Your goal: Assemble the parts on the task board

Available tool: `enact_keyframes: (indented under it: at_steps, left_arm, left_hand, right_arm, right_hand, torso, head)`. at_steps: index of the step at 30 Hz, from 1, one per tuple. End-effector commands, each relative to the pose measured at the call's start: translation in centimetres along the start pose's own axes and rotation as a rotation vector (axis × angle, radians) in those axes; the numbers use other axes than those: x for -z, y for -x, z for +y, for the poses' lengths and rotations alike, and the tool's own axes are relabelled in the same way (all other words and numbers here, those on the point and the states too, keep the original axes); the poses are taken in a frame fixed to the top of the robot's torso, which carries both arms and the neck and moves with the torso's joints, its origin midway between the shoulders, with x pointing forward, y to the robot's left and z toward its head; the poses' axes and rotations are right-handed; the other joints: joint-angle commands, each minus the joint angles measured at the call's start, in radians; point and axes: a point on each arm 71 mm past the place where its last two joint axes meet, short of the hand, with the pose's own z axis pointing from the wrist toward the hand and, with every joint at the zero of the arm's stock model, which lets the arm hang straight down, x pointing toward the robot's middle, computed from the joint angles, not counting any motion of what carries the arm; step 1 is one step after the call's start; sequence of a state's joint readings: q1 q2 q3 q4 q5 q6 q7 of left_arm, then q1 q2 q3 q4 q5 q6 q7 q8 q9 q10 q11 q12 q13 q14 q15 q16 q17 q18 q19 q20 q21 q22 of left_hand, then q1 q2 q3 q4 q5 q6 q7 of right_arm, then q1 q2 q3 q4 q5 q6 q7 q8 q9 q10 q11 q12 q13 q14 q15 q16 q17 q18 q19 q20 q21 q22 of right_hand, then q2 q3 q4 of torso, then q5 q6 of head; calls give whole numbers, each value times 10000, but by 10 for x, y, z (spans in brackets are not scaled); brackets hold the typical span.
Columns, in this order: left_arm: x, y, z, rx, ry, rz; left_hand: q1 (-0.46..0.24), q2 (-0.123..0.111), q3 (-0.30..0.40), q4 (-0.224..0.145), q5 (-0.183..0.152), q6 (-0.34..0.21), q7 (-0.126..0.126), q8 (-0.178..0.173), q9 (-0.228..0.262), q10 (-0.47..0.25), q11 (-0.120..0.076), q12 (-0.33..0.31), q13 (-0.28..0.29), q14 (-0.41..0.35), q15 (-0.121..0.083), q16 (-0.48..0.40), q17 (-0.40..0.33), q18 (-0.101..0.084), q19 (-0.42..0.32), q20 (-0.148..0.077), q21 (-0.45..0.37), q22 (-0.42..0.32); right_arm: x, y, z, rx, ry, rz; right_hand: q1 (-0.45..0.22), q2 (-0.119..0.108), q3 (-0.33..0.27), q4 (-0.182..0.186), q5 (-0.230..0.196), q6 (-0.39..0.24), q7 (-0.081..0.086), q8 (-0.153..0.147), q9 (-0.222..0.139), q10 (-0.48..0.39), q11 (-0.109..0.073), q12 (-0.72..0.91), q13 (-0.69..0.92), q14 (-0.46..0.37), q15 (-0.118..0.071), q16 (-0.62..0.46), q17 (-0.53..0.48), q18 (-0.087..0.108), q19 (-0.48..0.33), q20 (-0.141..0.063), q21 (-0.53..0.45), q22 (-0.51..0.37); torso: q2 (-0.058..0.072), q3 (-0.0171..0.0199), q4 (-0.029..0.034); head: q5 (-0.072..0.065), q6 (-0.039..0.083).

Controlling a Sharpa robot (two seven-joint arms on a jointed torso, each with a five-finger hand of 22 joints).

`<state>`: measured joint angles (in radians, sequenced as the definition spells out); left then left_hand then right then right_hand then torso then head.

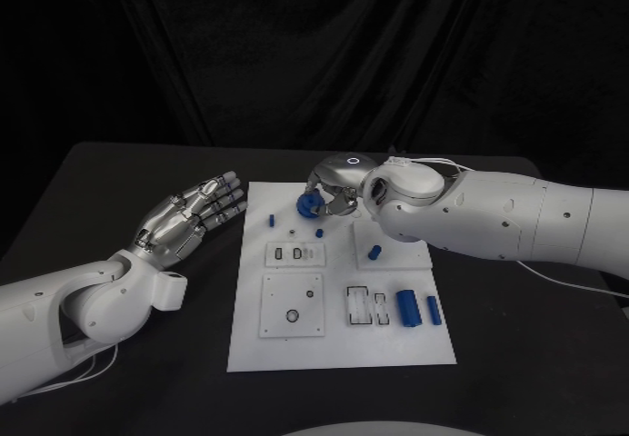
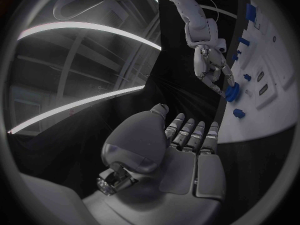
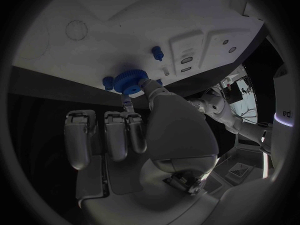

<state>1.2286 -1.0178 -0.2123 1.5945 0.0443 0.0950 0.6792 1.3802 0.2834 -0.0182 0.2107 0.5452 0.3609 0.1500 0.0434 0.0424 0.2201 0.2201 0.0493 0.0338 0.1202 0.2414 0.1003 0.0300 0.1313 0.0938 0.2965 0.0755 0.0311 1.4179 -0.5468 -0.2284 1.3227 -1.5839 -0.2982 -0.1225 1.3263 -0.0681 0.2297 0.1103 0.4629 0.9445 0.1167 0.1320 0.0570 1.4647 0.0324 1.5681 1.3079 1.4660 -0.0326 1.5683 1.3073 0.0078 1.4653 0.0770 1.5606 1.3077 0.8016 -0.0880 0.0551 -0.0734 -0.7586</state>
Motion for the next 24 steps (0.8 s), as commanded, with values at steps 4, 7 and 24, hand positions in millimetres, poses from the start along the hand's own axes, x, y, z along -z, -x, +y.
enact_keyframes:
  at_steps: [4, 7, 24]
  left_arm:
    - [1, -1, -9, 122, -1306, 139]
    - [1, -1, -9, 124, -1305, 142]
    - [0, -1, -8, 113, -1283, 131]
  left_hand:
    - [-5, -55, 77, 3, 58, 70, 278, 25, 14, 59, 75, 53, 18, 23, 42, 78, 11, -188, 81, -13, 55, 14]
    - [-10, -58, 87, 1, 59, 69, 274, 25, 13, 92, 89, 62, 23, 22, 43, 80, 10, -191, 87, -14, 59, 15]
    - [-18, -65, 104, -5, 62, 75, 270, 25, 14, 165, 109, 83, 35, 23, 46, 85, 10, -196, 91, -15, 61, 15]
  right_arm:
    - [0, -3, -1, 61, -92, 122]
    - [0, -3, -1, 62, -98, 114]
    - [2, -3, -1, 46, -71, 164]
  right_hand:
    - [2, -41, 164, -27, 19, -685, 51, -475, 2167, 1061, -31, 27, 2629, 1048, -10, 25, 2635, 1, 871, 19, -96, 2467]
    - [19, -72, 232, -62, 33, -947, 40, -631, 2026, 1061, -50, 27, 2629, 1048, -28, 25, 2635, 5, 863, -3, -108, 2459]
    - [-30, -79, 316, -82, -83, -834, 65, -508, 1892, 1061, -38, 27, 2629, 1048, -27, 25, 2635, 9, 854, -15, -124, 2453]
  torso:
    - [3, -2, 3]
    - [1, 0, 9]
    - [1, 6, 1]
  head:
    - [1, -12]
    - [-1, -21]
    - [8, -51]
